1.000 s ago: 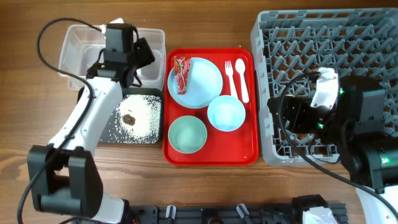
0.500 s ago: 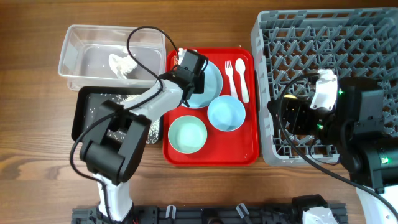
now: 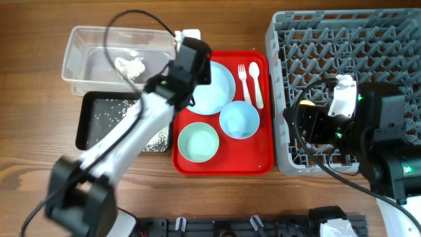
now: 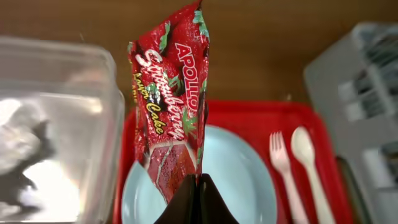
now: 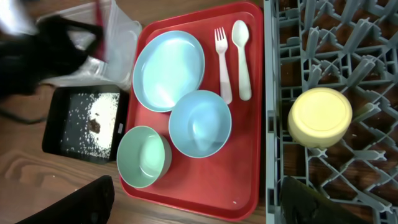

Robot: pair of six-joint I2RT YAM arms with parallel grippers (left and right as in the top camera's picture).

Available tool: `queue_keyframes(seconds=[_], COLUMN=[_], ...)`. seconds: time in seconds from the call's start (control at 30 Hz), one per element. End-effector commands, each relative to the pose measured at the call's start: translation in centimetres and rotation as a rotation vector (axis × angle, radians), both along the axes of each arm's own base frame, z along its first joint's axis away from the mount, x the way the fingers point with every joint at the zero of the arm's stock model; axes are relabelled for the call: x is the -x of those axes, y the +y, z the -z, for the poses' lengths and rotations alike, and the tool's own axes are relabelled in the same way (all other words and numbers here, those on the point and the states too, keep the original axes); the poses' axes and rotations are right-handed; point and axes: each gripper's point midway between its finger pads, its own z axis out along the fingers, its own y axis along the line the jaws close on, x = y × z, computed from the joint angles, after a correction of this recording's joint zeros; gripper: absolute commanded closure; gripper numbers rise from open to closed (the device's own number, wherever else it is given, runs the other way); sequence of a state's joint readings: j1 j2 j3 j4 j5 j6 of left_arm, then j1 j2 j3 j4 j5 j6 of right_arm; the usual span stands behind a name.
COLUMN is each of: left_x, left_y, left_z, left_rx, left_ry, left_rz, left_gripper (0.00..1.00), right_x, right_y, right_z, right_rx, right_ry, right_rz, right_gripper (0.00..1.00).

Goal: Sort waste into correct bins and load items into the dishwasher rack
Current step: 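Grasp the red strawberry cake wrapper with the left gripper, then drop the red wrapper into the clear plastic bin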

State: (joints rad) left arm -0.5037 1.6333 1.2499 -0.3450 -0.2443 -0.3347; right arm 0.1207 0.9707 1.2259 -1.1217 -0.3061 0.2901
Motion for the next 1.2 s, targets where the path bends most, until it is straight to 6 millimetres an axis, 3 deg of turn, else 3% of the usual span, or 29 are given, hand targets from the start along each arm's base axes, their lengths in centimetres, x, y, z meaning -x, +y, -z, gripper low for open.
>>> queue_keyframes(seconds=[0.0, 0.07, 0.1, 0.13, 0.17, 0.2, 0.3, 0.4, 0.47, 0.5, 0.53, 0.63, 0.77, 0.93, 1.07, 1.17], left_x=[-1.6, -2.8, -3.4, -3.7, -3.6, -3.2, -0.4, 4.3, 7.6, 9.2, 10.9, 13.0, 13.1, 13.5, 15.1, 16.9], left_y=[6.4, 11.2, 13.5, 14.2, 14.2, 13.8, 10.9, 8.2, 7.0, 6.5, 6.4, 7.1, 7.2, 7.2, 11.6, 15.2], left_z=[-2.0, 0.9, 3.1, 4.1, 4.8, 4.3, -1.2, -6.9, -9.0, -9.8, -10.5, -10.5, -10.1, -10.6, -13.9, -12.3], left_rx=[-0.07, -0.102, -0.123, -0.121, -0.093, -0.077, 0.007, 0.052, 0.058, 0.059, 0.06, 0.048, 0.041, 0.047, 0.097, 0.152], left_ry=[-0.066, 0.007, 0.055, 0.076, 0.112, 0.12, 0.071, 0.003, -0.011, -0.013, -0.014, 0.017, 0.034, 0.018, -0.176, -0.335], left_rz=[-0.207, -0.314, -0.363, -0.373, -0.336, -0.294, -0.166, -0.061, -0.002, 0.027, 0.05, 0.056, 0.056, 0.06, -0.04, -0.137], left_gripper=[0.96, 0.96, 0.8, 0.41, 0.1, 0.06, 0.04, 0.05, 0.06, 0.01, 0.0, 0.0, 0.0, 0.0, 0.0, 0.0], right_x=[-0.2, -0.2, -0.2, -0.1, 0.1, 0.2, 0.7, 1.0, 1.2, 1.2, 1.2, 0.7, -0.4, -2.7, -4.3, -5.7], right_y=[-0.3, -0.3, -0.3, -0.3, -0.3, -0.3, -0.4, -0.5, -0.7, -1.1, -1.2, -1.1, -1.0, -0.7, -0.5, -0.4], right_z=[-0.2, -0.2, -0.2, -0.2, -0.1, -0.1, -0.5, -1.8, -2.5, -2.6, -2.6, -2.0, -0.5, 3.3, 7.6, 11.0], right_rx=[0.009, 0.009, 0.009, 0.008, 0.009, 0.009, 0.01, 0.022, 0.027, 0.042, 0.046, 0.037, 0.037, 0.059, 0.082, 0.096], right_ry=[-0.009, -0.008, -0.008, -0.007, -0.002, 0.002, -0.016, -0.091, -0.13, -0.141, -0.138, -0.105, -0.032, 0.121, 0.282, 0.389], right_rz=[0.012, 0.012, 0.012, 0.012, 0.012, 0.012, 0.01, -0.002, 0.003, 0.021, 0.025, 0.035, 0.045, 0.042, 0.038, 0.035], right_gripper=[0.13, 0.13, 0.13, 0.13, 0.13, 0.13, 0.14, 0.14, 0.13, 0.1, 0.0, 0.0, 0.0, 0.0, 0.0, 0.0])
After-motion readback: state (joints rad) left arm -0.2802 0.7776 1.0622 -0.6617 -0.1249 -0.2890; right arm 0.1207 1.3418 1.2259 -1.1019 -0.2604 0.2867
